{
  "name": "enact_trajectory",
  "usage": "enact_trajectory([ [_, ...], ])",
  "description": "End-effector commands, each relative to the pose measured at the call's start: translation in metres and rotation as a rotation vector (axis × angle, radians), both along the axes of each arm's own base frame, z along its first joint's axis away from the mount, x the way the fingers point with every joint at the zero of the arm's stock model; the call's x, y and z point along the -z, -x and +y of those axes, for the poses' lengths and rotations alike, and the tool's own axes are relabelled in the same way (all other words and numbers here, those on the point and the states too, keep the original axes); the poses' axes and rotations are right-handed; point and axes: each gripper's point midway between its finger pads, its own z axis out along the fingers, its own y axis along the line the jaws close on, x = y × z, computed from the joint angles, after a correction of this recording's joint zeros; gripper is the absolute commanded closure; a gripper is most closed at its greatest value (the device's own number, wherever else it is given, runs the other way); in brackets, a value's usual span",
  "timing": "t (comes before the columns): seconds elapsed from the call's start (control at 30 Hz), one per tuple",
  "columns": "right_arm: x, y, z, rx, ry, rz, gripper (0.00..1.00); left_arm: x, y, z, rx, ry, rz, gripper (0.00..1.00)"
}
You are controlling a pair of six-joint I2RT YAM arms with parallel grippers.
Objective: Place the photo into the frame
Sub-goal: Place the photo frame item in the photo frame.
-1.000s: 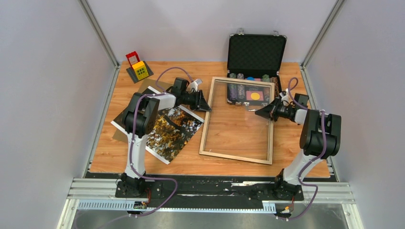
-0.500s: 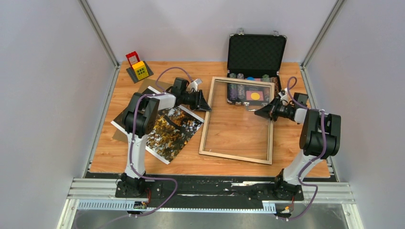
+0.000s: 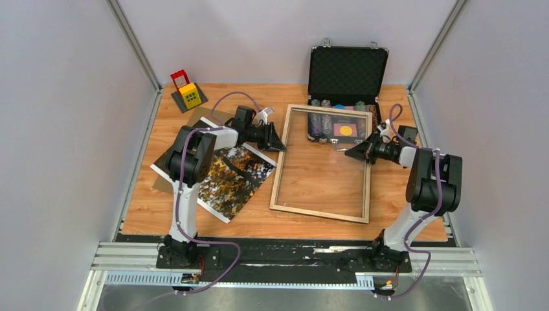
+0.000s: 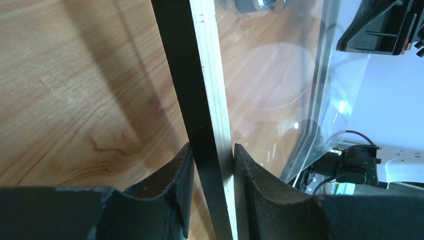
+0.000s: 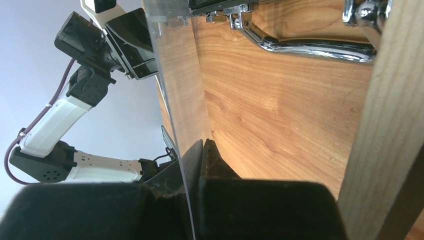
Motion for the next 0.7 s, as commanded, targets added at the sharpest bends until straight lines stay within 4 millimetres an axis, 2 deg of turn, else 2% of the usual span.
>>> enact_trajectory([
  [0.0, -0.0245, 0.0042, 0.0139, -0.062, -0.025, -0.044, 1.00, 0.0107, -0.0053, 0.0005, -0.036, -0.054, -0.055, 0.80],
  [0.67, -0.0297, 0.0120, 0.0158, -0.108, -0.025, -0.052, 1.00, 0.0118, -0.0065, 0.0033, -0.076, -0.064, -0.048, 0.80],
])
